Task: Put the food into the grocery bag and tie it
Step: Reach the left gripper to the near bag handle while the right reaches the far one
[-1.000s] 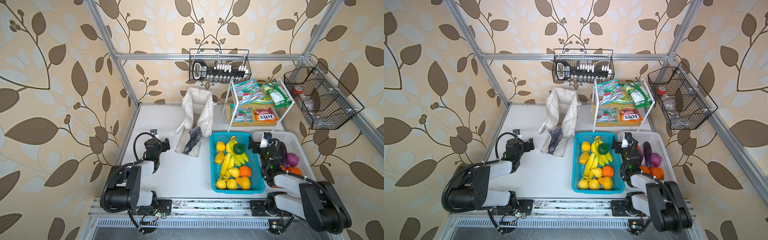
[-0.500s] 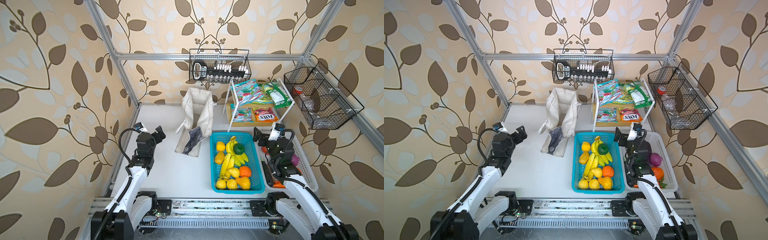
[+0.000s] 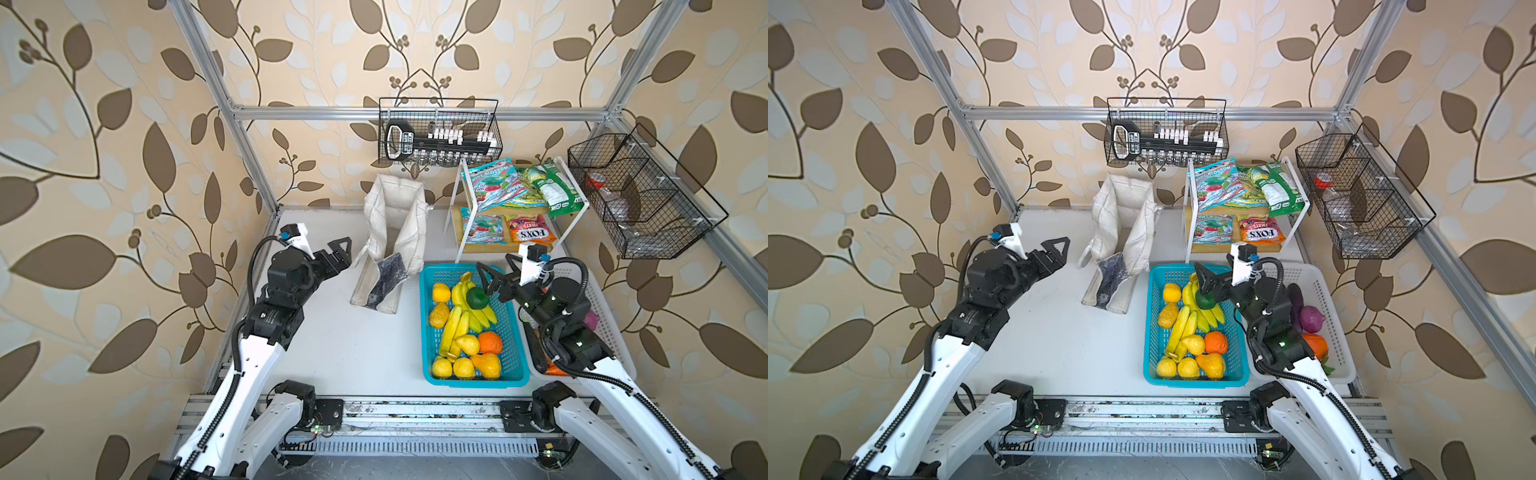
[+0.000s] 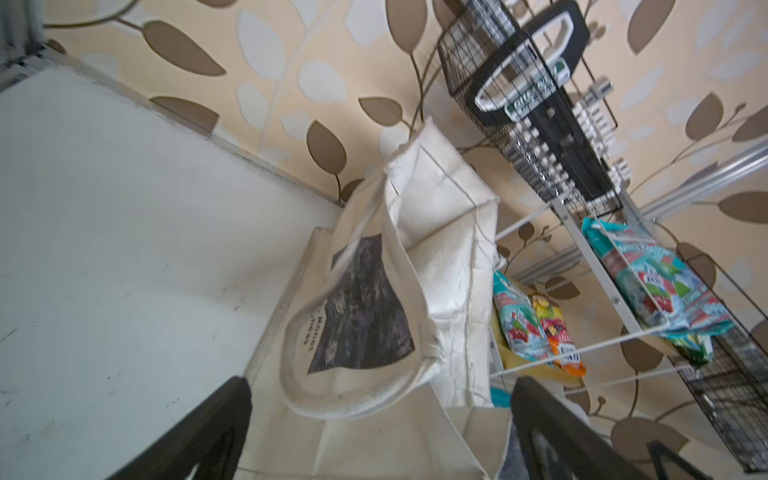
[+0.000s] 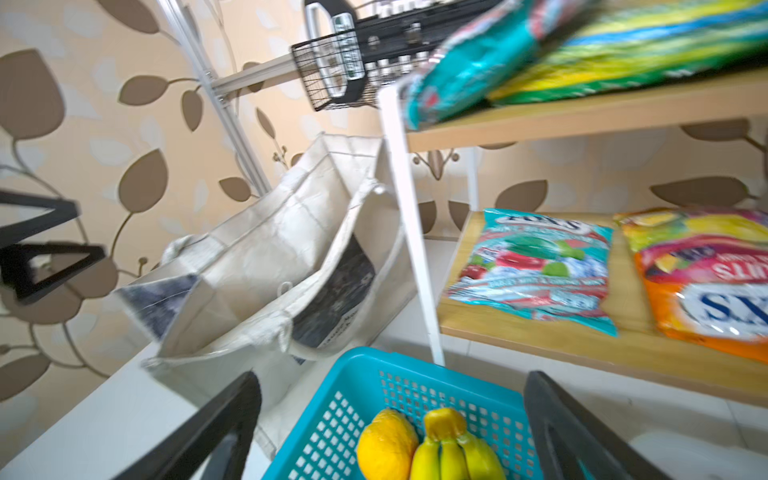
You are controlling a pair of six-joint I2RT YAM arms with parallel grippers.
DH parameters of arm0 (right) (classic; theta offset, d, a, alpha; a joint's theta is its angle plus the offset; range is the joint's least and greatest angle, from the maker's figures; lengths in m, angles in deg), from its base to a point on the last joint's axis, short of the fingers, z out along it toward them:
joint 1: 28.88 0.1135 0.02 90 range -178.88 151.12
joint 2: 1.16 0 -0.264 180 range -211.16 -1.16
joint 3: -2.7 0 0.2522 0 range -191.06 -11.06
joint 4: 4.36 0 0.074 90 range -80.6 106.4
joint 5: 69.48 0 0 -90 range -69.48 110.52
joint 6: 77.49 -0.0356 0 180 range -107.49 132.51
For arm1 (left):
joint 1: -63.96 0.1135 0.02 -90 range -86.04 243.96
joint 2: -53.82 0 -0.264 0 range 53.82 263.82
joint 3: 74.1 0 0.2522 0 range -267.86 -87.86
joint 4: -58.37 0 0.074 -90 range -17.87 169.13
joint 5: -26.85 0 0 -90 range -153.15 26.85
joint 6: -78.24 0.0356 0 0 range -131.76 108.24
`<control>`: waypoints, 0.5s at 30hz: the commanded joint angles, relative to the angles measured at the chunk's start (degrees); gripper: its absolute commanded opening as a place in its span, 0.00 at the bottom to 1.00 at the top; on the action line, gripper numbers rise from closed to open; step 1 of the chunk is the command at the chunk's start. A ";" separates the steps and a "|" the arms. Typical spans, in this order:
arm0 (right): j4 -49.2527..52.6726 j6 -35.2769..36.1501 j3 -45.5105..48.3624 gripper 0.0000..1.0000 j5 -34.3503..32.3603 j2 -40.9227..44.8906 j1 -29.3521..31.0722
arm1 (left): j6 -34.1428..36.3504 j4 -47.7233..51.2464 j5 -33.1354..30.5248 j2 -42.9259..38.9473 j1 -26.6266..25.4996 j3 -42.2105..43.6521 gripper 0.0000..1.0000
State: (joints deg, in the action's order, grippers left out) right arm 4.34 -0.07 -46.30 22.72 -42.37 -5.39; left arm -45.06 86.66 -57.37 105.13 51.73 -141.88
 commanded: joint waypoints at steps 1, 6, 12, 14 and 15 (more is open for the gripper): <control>1.58 5.38 -3.19 1.00 -6.15 -1.00 6.42 | 5.36 8.66 -1.56 5.95 -1.53 -8.39 0.99; 3.22 5.67 -5.72 1.00 -6.16 -3.52 10.43 | 9.72 15.02 -2.23 14.79 -1.92 -17.38 0.99; 8.91 5.34 -14.02 1.00 -9.22 -9.29 18.15 | 15.69 23.84 -2.04 31.92 -2.45 -32.74 0.99; 7.81 5.03 -13.91 1.00 -8.48 -9.83 18.48 | 16.30 25.84 -1.48 36.54 -2.54 -35.87 0.99; 7.37 4.84 -13.79 1.00 -8.26 -10.09 18.49 | 16.64 27.50 -1.29 38.54 -2.67 -38.07 0.99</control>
State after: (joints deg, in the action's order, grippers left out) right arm 10.55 3.80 -59.07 15.94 -51.93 12.68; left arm -32.14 107.77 -59.03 140.69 49.67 -175.52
